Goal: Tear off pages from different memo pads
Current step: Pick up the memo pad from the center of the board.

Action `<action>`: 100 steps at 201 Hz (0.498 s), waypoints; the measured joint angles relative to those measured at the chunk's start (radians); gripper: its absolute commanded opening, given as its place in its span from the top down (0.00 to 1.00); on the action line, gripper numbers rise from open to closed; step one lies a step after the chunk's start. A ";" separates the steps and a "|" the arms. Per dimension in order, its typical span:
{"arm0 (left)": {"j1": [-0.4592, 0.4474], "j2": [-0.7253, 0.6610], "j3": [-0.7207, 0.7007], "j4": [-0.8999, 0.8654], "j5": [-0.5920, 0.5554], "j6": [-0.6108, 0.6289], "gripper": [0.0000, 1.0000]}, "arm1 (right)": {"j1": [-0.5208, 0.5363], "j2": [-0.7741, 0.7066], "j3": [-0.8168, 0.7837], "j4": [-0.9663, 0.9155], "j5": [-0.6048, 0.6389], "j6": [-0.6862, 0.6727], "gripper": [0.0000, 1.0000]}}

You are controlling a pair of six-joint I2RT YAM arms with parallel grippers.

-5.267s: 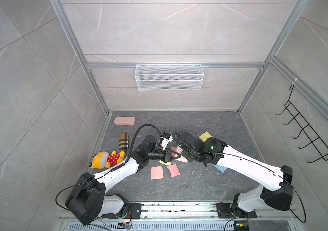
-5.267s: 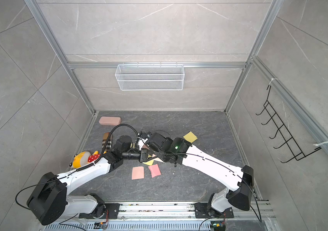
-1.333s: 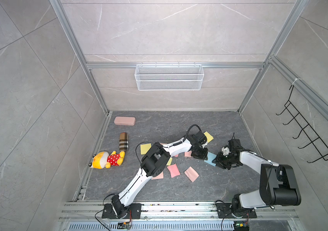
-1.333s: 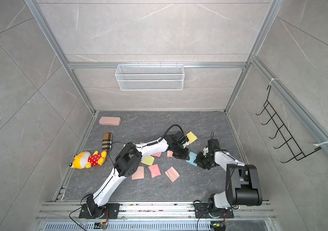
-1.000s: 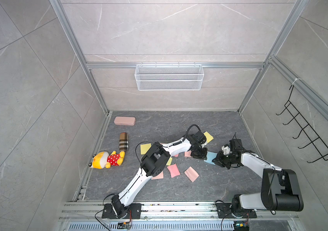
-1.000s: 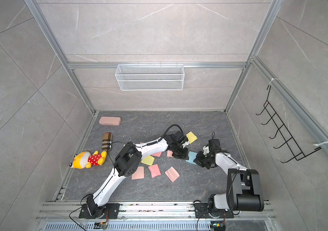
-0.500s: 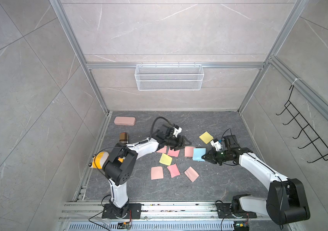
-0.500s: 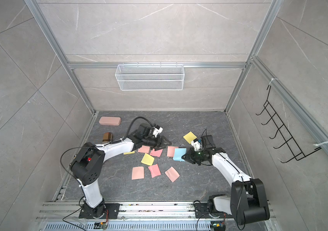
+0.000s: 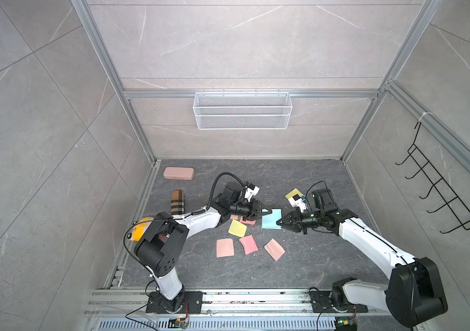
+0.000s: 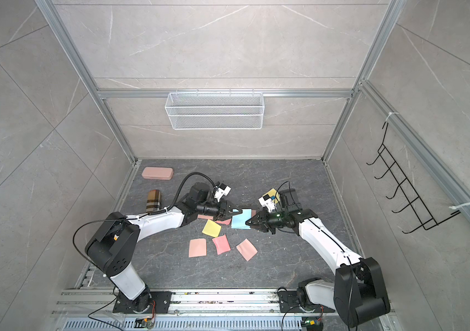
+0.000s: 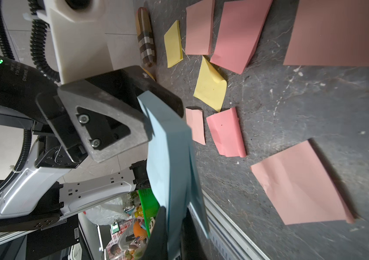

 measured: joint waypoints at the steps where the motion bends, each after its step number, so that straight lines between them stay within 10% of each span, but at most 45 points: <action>1: 0.000 0.000 0.000 0.000 0.001 0.000 0.78 | 0.000 0.000 0.000 0.001 0.000 0.001 0.92; 26: 0.005 -0.001 0.000 0.010 0.016 -0.006 0.83 | 0.000 0.004 0.000 0.010 -0.010 0.013 0.91; 64: 0.019 -0.001 0.002 0.019 0.033 -0.021 1.00 | 0.004 0.005 0.041 -0.077 0.003 -0.051 0.65; 100: 0.067 -0.021 0.017 -0.108 0.035 0.016 1.00 | 0.050 -0.040 0.175 -0.259 0.274 -0.232 0.61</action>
